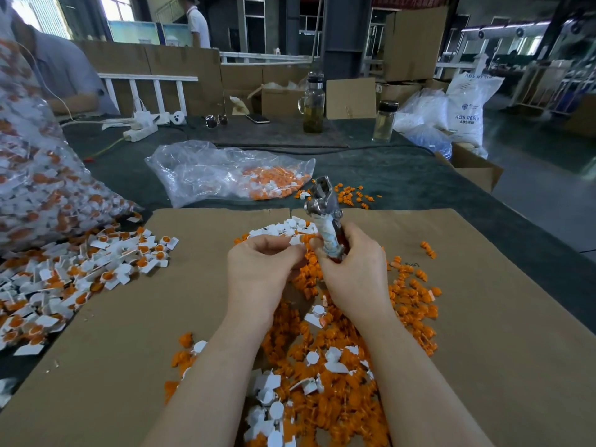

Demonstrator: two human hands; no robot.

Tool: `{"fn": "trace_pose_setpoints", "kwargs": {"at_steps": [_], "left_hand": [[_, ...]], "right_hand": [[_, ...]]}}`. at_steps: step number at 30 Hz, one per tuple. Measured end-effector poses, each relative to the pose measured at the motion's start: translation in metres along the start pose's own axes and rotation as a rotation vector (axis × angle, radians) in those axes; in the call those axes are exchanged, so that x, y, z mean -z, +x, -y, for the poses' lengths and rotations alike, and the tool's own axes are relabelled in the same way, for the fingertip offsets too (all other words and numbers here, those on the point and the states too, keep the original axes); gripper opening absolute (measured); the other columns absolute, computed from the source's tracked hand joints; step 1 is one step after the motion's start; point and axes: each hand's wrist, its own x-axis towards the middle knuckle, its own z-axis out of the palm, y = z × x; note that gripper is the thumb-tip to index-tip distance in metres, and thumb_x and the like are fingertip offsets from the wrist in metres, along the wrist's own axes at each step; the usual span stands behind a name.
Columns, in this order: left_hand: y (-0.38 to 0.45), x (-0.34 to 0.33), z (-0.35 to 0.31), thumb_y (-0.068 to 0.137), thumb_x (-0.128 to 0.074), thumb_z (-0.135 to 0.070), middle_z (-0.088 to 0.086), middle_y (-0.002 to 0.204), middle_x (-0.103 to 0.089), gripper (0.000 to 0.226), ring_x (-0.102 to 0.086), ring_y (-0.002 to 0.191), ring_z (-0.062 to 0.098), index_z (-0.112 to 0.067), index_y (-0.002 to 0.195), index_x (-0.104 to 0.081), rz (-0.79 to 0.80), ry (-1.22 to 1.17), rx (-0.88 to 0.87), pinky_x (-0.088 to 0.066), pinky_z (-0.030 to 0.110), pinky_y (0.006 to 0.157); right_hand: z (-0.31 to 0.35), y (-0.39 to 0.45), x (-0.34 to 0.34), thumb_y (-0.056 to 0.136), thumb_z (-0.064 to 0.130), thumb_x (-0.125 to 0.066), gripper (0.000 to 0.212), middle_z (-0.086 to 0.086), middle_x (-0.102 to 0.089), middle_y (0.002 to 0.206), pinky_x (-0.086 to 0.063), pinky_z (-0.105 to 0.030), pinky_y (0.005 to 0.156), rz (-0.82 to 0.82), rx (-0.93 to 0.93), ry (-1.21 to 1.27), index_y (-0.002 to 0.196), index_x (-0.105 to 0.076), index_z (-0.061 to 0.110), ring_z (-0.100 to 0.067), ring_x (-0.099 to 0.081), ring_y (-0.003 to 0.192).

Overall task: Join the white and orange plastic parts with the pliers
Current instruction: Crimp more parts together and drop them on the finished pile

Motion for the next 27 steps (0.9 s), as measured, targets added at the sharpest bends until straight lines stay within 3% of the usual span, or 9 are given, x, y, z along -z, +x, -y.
{"fn": "trace_pose_setpoints", "kwargs": {"at_steps": [4, 8, 15, 21, 27], "left_hand": [[-0.0019, -0.0018, -0.0021, 0.074, -0.083, -0.013, -0.004, 0.066, -0.073, 0.014, -0.073, 0.07, 0.018, -0.023, 0.07, -0.074, -0.02, 0.075, -0.11, -0.062, 0.036, 0.074], [-0.004, -0.001, -0.0033, 0.075, -0.084, -0.014, -0.008, 0.068, -0.073, 0.016, -0.072, 0.072, 0.015, -0.026, 0.07, -0.074, -0.011, 0.101, -0.188, -0.062, 0.038, 0.077], [-0.0023, -0.001, -0.0003, 0.072, -0.086, -0.018, -0.013, 0.066, -0.072, 0.018, -0.07, 0.067, 0.007, -0.029, 0.066, -0.073, -0.013, 0.126, -0.207, -0.06, 0.029, 0.068], [-0.0025, -0.0007, 0.0013, 0.073, -0.084, -0.017, -0.021, 0.068, -0.071, 0.022, -0.066, 0.065, -0.004, -0.034, 0.066, -0.071, 0.011, 0.192, -0.314, -0.049, 0.009, 0.058], [-0.0005, -0.0002, 0.0027, 0.074, -0.084, -0.015, -0.017, 0.069, -0.071, 0.015, -0.066, 0.065, -0.002, -0.026, 0.072, -0.075, 0.02, 0.166, -0.309, -0.048, 0.008, 0.057]], "right_hand": [[0.0004, 0.0002, 0.0001, 0.089, 0.035, -0.067, 0.019, 0.011, -0.055, 0.068, -0.033, -0.02, 0.052, -0.022, 0.003, -0.023, 0.082, -0.055, 0.022, -0.007, -0.052, 0.061], [0.0007, -0.0003, 0.0002, 0.088, 0.033, -0.068, 0.016, 0.012, -0.056, 0.068, -0.036, -0.018, 0.052, -0.02, 0.008, -0.013, 0.083, -0.056, 0.024, -0.005, -0.053, 0.062], [0.0002, -0.001, -0.0003, 0.088, 0.03, -0.069, 0.012, 0.011, -0.06, 0.073, -0.039, -0.019, 0.055, -0.016, 0.01, 0.043, 0.089, -0.062, 0.02, -0.006, -0.056, 0.067], [0.0006, -0.0001, -0.0004, 0.086, 0.029, -0.071, 0.013, 0.014, -0.059, 0.072, -0.04, -0.019, 0.055, -0.015, 0.02, 0.038, 0.086, -0.06, 0.022, -0.005, -0.057, 0.067], [-0.0007, 0.0018, -0.0002, 0.088, 0.029, -0.069, 0.009, 0.015, -0.06, 0.074, -0.04, -0.016, 0.057, 0.059, 0.003, 0.073, 0.091, -0.063, 0.023, -0.003, -0.058, 0.069]]}}
